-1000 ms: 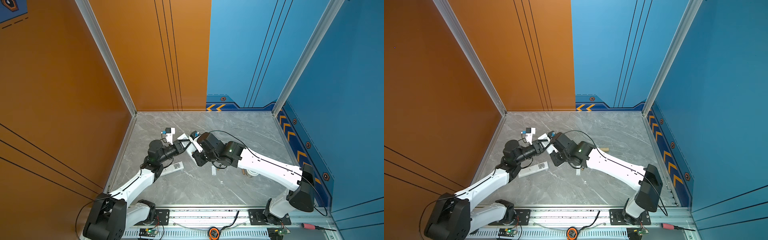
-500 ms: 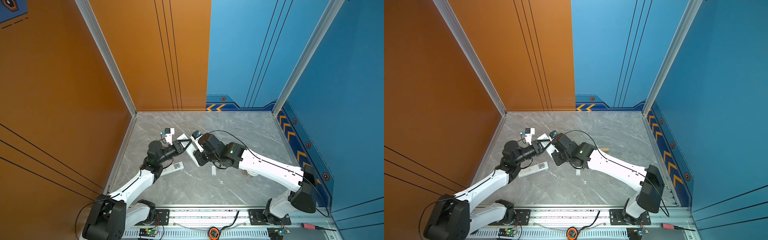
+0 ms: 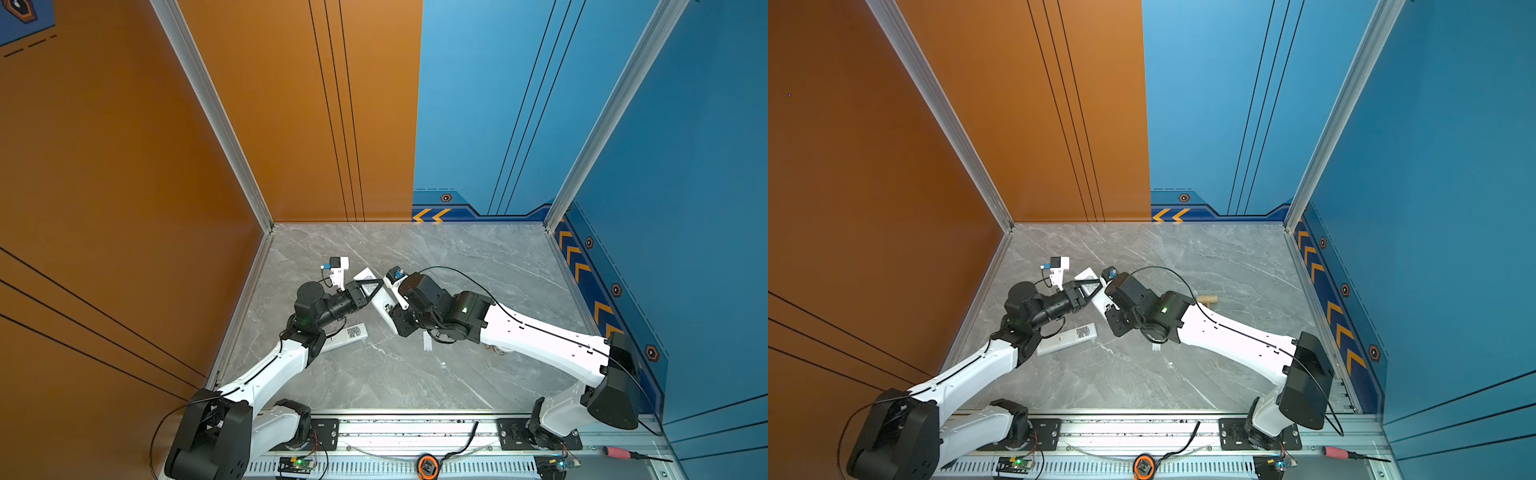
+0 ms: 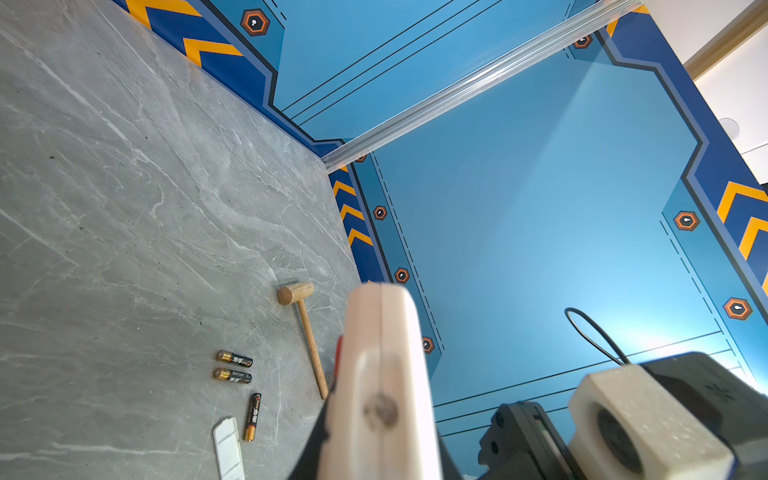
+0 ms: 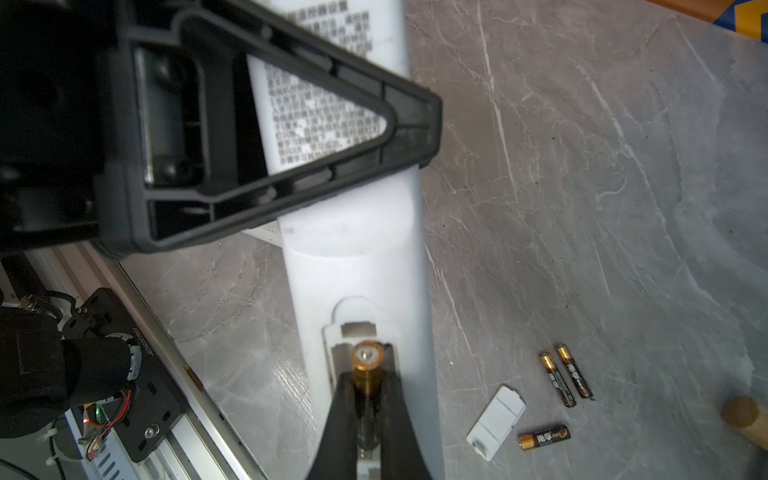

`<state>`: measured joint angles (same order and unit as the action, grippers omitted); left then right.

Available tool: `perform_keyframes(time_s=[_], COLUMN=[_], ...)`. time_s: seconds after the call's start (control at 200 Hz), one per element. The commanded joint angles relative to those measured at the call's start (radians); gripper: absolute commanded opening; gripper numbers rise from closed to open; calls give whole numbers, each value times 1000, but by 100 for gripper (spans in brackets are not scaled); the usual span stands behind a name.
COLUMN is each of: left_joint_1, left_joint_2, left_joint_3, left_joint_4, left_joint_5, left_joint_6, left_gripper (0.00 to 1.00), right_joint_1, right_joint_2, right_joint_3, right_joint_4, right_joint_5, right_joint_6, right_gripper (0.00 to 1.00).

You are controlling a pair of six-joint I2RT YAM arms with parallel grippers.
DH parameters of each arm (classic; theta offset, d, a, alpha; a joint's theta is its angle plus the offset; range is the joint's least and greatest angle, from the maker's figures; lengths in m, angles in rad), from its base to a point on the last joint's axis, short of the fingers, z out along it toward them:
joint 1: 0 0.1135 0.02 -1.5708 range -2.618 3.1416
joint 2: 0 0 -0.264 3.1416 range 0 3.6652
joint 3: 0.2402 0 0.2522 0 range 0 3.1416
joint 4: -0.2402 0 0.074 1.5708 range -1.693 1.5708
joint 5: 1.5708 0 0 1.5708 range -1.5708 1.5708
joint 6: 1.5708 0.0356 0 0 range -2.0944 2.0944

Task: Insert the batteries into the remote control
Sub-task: 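Lower the battery into the compartment slot with the right gripper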

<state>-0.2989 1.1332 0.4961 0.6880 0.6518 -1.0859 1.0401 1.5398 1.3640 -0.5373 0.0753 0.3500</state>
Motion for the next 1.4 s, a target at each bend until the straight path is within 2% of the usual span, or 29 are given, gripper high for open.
perform_keyframes(time_s=[0.0,0.391,0.781,1.137,1.397], left_joint_1=[7,12,23,26,33], left_joint_2=[-29,-36,-51,-62,-52], left_joint_3=[2,-4,-12,-20,-13], left_joint_4=[73,77,77,77,68], left_joint_5=[23,31,37,34,54], left_joint_6=[-28,-30,-30,-28,-15], left_gripper=[0,0,0,0,0], right_joint_1=[12,21,23,28,31], right_joint_2=[-3,-14,-36,-38,-55], right_joint_3=[-34,-60,-99,-105,-52], right_joint_4=[-3,62,76,62,-30], right_joint_5=[-27,-63,-107,-102,-61], right_joint_6=[30,93,112,121,61], right_gripper=[0,5,23,24,44])
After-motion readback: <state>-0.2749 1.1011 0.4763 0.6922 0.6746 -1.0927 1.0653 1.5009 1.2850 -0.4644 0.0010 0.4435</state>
